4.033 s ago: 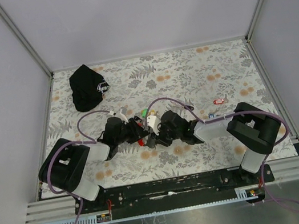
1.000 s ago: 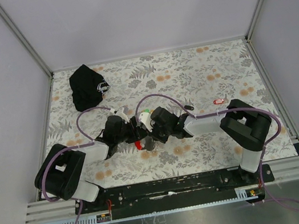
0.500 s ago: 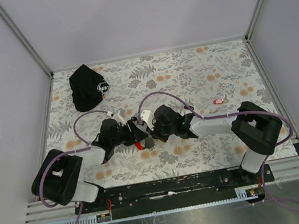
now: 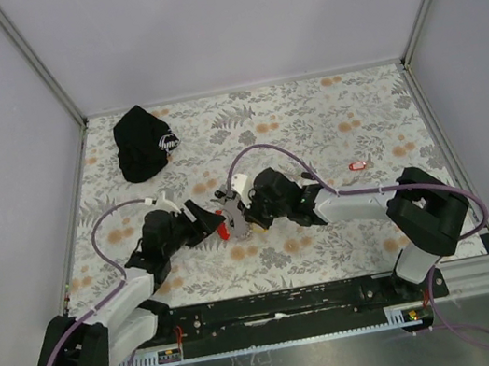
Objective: Put the keys on the keyring
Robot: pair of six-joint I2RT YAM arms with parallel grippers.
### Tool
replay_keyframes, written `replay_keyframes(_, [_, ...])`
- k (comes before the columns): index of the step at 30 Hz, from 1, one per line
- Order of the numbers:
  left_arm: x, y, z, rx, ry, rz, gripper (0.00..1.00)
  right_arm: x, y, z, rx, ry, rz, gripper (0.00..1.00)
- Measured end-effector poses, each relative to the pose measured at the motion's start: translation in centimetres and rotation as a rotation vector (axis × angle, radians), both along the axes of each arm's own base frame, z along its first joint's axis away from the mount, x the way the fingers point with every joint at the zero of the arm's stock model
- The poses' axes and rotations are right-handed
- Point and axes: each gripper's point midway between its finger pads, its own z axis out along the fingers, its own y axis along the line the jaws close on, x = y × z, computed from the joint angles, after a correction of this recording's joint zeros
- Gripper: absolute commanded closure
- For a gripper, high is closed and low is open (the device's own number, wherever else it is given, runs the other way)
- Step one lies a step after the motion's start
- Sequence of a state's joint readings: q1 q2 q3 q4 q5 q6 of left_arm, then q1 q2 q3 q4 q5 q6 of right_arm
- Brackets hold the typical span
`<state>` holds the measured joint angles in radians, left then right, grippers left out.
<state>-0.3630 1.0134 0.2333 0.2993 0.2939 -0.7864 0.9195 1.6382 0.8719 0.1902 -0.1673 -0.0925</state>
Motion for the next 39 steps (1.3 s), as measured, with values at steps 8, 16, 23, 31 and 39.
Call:
replay_keyframes(8, [-2.0, 0.5, -3.6, -0.094, 0.183, 0.092, 0.29, 0.1, 0.4, 0.6, 0.036, 0.013, -0.026, 1.00])
replay_keyframes(16, [-1.5, -0.8, -3.5, -0.232, 0.232, 0.109, 0.42, 0.0, 0.6, 0.7, 0.050, 0.029, -0.030, 1.00])
replay_keyframes(23, [-1.1, -1.2, -3.6, -0.286, 0.250, 0.118, 0.64, -0.1, 0.7, 0.7, 0.059, 0.037, -0.027, 1.00])
replay_keyframes(31, [0.0, -1.5, -3.0, -0.350, 0.232, 0.139, 1.00, -0.7, 0.5, 0.2, 0.051, 0.059, -0.016, 1.00])
replay_keyframes(39, [0.8, -2.0, -0.2, -0.364, 0.124, 0.091, 1.00, -1.4, -0.9, 0.4, 0.066, 0.041, -0.029, 0.78])
